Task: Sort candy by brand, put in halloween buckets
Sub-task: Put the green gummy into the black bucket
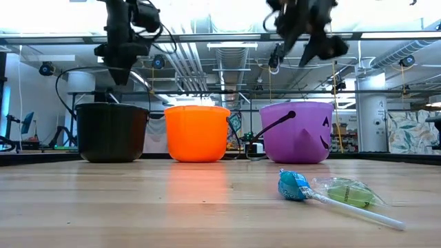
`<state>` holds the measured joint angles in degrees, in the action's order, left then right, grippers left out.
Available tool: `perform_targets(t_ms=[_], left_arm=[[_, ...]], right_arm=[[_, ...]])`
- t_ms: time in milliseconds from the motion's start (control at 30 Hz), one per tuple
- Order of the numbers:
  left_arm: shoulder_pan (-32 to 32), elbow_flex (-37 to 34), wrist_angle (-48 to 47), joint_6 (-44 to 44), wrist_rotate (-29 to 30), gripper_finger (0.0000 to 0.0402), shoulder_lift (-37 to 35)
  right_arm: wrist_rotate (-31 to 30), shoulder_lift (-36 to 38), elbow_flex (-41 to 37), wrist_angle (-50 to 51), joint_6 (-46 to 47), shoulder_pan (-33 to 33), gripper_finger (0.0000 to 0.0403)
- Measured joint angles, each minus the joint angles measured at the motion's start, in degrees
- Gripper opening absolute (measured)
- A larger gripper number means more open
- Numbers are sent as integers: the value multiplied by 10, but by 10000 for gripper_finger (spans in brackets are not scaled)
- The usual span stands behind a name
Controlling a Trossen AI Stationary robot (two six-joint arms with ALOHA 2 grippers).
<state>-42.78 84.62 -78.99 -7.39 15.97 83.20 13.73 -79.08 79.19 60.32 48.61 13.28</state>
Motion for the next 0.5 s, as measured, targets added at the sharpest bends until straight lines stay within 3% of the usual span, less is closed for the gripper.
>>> perform_targets(t_ms=[233, 500], left_arm=[[11, 0, 92, 9, -8, 131, -66], [53, 0, 222, -14, -95, 129, -157]], right_arm=[[47, -25, 9, -11, 210, -178, 192], [74, -111, 8, -26, 409, -352, 192]])
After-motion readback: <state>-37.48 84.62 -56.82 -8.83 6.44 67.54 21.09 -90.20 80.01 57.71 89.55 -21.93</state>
